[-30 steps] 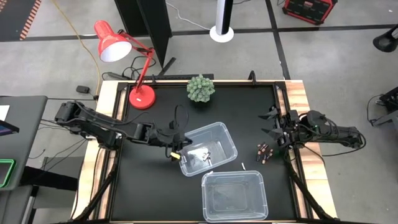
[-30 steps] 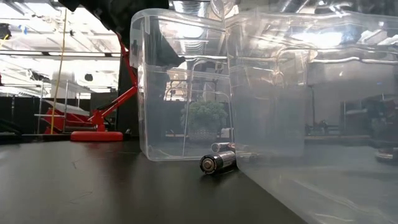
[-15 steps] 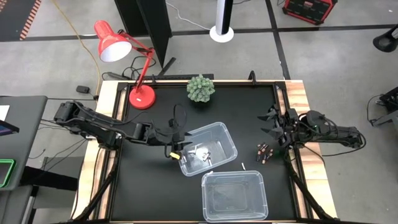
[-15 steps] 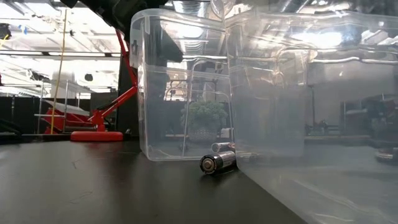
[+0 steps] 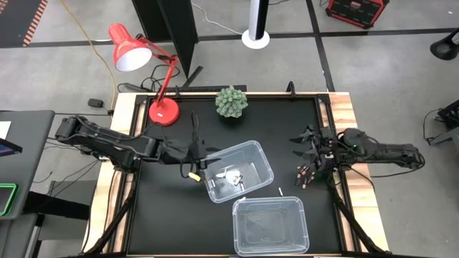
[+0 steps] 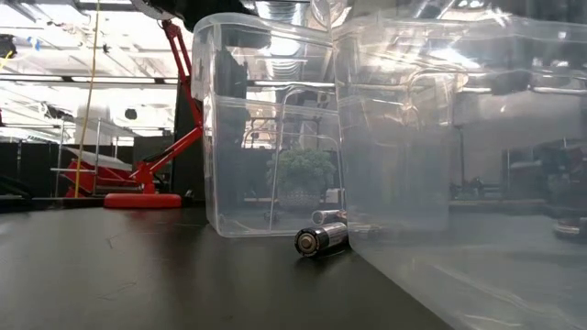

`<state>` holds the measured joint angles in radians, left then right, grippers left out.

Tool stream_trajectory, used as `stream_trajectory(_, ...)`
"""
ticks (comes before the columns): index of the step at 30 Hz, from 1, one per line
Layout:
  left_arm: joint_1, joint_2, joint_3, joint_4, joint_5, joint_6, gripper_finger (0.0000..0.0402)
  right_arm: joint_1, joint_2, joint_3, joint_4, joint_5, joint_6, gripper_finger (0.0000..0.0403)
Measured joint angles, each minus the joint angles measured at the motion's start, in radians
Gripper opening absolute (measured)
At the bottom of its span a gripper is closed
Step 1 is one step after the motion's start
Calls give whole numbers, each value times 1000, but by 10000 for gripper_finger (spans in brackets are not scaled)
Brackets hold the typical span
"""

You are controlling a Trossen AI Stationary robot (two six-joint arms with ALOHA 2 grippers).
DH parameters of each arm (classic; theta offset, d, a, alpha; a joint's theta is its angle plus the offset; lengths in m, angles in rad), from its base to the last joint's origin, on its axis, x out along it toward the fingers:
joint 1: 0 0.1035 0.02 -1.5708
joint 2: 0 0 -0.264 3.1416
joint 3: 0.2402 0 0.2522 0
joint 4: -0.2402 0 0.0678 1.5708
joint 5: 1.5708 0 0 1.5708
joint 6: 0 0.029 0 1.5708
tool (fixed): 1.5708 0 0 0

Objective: Sort batteries
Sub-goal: Move the top transparent bin to the middle left

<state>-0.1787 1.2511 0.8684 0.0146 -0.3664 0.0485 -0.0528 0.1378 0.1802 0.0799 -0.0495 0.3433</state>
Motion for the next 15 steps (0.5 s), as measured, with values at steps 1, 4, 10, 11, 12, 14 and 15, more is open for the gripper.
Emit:
stream_trajectory(1,0,-2,0,-23,0,-7,141,0,16,0,1,0,0,292)
stream_trajectory(4,0,-4,0,-90,-33,-49,141,0,59,0,-2,0,0,292)
stream_trajectory(10,0,-11,0,-197,-161,-124,141,0,147,0,-124,0,0,292)
stream_trajectory(11,0,-11,0,-193,-167,-122,141,0,162,0,-138,0,0,292)
stream_trajectory(12,0,-13,0,-187,-170,-118,141,0,175,0,-150,0,0,292)
stream_trajectory(14,0,-22,0,-180,-172,-116,141,0,200,0,-160,1,-1,292)
stream_trajectory(15,0,-26,0,-179,-172,-123,141,0,210,0,-162,1,-1,292)
